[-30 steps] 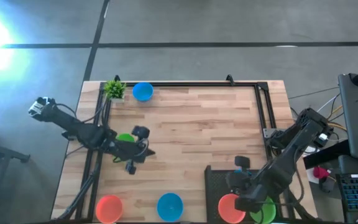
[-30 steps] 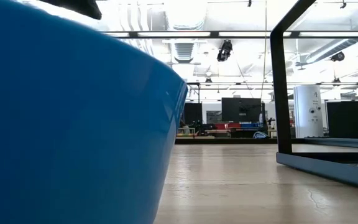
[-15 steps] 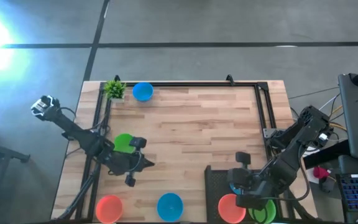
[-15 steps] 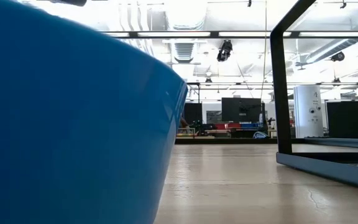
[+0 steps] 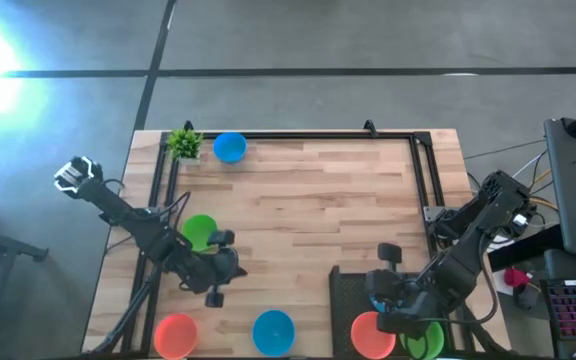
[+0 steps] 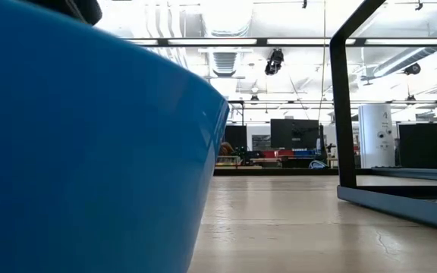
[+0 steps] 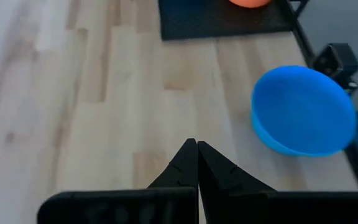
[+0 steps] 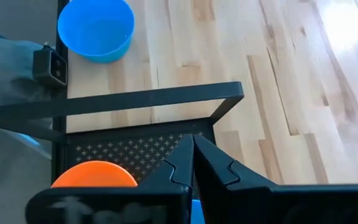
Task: Pick & Place Mini bowls
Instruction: Stack the bottom blue bowl on the blue bowl on the shelf
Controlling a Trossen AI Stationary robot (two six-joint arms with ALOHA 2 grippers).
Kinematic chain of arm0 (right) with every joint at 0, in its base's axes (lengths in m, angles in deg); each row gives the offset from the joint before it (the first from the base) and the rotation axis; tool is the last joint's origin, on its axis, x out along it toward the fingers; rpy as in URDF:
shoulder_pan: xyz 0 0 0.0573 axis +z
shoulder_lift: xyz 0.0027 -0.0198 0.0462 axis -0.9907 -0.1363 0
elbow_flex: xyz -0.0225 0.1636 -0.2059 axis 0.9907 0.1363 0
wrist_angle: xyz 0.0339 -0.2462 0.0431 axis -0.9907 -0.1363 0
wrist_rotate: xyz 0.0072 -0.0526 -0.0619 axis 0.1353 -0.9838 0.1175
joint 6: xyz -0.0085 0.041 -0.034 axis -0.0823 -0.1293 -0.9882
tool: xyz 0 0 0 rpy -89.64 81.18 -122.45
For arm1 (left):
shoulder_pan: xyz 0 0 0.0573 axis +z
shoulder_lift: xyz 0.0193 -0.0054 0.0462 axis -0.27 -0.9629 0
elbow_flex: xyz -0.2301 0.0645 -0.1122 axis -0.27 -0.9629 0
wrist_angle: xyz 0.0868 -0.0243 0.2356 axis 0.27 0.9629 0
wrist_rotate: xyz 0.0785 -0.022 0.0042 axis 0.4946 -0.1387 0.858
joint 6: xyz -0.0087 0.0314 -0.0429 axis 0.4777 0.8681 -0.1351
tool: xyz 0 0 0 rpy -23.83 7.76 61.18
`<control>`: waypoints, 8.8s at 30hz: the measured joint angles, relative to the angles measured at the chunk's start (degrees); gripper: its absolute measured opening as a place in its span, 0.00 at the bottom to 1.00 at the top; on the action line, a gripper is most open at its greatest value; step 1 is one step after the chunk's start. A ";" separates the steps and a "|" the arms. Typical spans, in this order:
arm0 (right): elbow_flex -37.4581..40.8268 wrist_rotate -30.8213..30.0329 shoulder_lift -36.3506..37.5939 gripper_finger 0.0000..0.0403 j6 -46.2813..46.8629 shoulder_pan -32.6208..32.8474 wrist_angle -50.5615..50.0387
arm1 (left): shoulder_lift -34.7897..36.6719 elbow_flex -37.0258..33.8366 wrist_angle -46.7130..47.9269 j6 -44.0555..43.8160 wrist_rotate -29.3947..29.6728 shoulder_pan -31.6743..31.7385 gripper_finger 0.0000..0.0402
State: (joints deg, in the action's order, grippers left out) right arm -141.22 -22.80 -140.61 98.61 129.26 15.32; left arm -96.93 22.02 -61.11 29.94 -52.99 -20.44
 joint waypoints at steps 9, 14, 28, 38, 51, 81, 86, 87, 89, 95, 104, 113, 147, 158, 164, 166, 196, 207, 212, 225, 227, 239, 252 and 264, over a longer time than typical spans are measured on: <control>-0.52 -0.06 0.00 0.02 0.38 0.00 2.63 | 0.56 0.00 0.21 -1.78 -1.47 0.15 0.04; -0.52 -0.07 0.00 0.02 0.38 0.00 3.51 | 0.57 0.00 0.25 -2.18 -1.54 0.15 0.13; -0.52 -0.07 0.00 0.02 0.13 0.02 3.44 | -8.18 -0.22 -3.94 1.66 -6.04 0.11 0.19; -0.52 -0.07 0.00 0.02 -1.03 0.02 3.43 | -16.11 -0.20 -14.22 0.32 -7.50 0.09 0.19; -0.52 -0.07 0.00 0.02 -3.04 0.02 3.43 | -23.48 6.17 -14.58 -8.38 -10.38 -0.07 0.19; -0.43 -0.09 0.00 0.02 -5.67 0.02 3.33 | -32.28 8.68 -17.39 -10.69 -11.87 0.11 0.19; -0.43 -0.09 0.00 0.02 -5.67 0.02 3.32 | -32.54 8.69 -17.61 -10.72 -13.52 0.18 0.18; -0.41 -0.09 0.00 0.02 -5.67 0.02 3.32 | -32.54 8.70 -17.58 -10.79 -13.59 0.18 0.17; -0.41 -0.09 0.00 0.02 -5.67 0.02 3.33 | -32.54 8.68 -17.56 -11.26 -13.63 0.18 0.12; -0.41 -0.20 0.00 0.02 -5.67 0.02 3.33 | -32.44 8.70 -17.90 -12.38 -10.85 0.14 0.01; -0.41 -5.79 0.00 0.02 -6.11 0.02 3.35 | -30.15 9.22 -18.40 -7.81 -1.46 0.18 0.00; -0.31 -15.94 -0.42 0.02 -6.11 0.04 3.52 | -21.73 9.89 -18.53 0.45 10.13 -0.08 0.00; 2.59 -45.70 -9.05 0.02 2.54 -7.08 7.79 | -14.12 9.81 -19.99 22.41 45.72 13.45 0.00; 3.91 -44.98 -9.05 0.02 0.56 -11.85 7.75 | -14.12 9.70 -20.40 29.68 35.38 18.01 0.00; 4.00 -44.98 -9.03 0.08 -2.80 -13.92 7.73 | -14.12 9.68 -20.51 31.15 31.23 20.56 0.00; 4.00 -44.98 -9.03 0.11 -3.50 -14.56 7.75 | -14.14 9.68 -20.74 32.58 30.65 20.82 0.00; 3.98 -44.81 -9.00 0.34 -13.13 -18.71 10.68 | -14.19 9.44 -37.86 54.33 29.78 21.87 0.00; 3.98 -44.59 -8.92 0.33 -16.37 -18.75 10.87 | -14.21 9.42 -40.07 61.11 29.29 22.23 0.00; 3.98 -44.57 -8.90 0.32 -16.82 -18.75 10.85 | -14.21 9.42 -40.18 63.45 29.21 22.46 0.00; 3.98 -43.04 -8.89 0.32 -19.31 -18.60 10.94 | -14.21 9.42 -40.81 68.60 28.81 24.35 0.00; 3.98 -43.06 -8.87 0.31 -19.33 -18.62 11.18 | -14.21 9.42 -41.19 68.51 27.12 24.37 0.00; 3.96 -42.83 -8.87 0.31 -17.72 -19.20 12.60 | -14.21 9.42 -41.20 67.10 21.63 22.89 0.00; 3.94 -42.40 -8.87 0.30 -15.86 -19.96 12.60 | -14.21 9.42 -40.61 67.61 22.48 18.49 0.00; 3.94 -44.17 -8.87 0.03 -15.68 -20.31 12.71 | -14.21 9.42 -40.18 66.24 25.60 18.10 0.00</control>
State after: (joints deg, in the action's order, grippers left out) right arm -137.29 -66.98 -149.48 82.92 108.95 28.04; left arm -111.14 31.44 -101.29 96.18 -27.39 -2.33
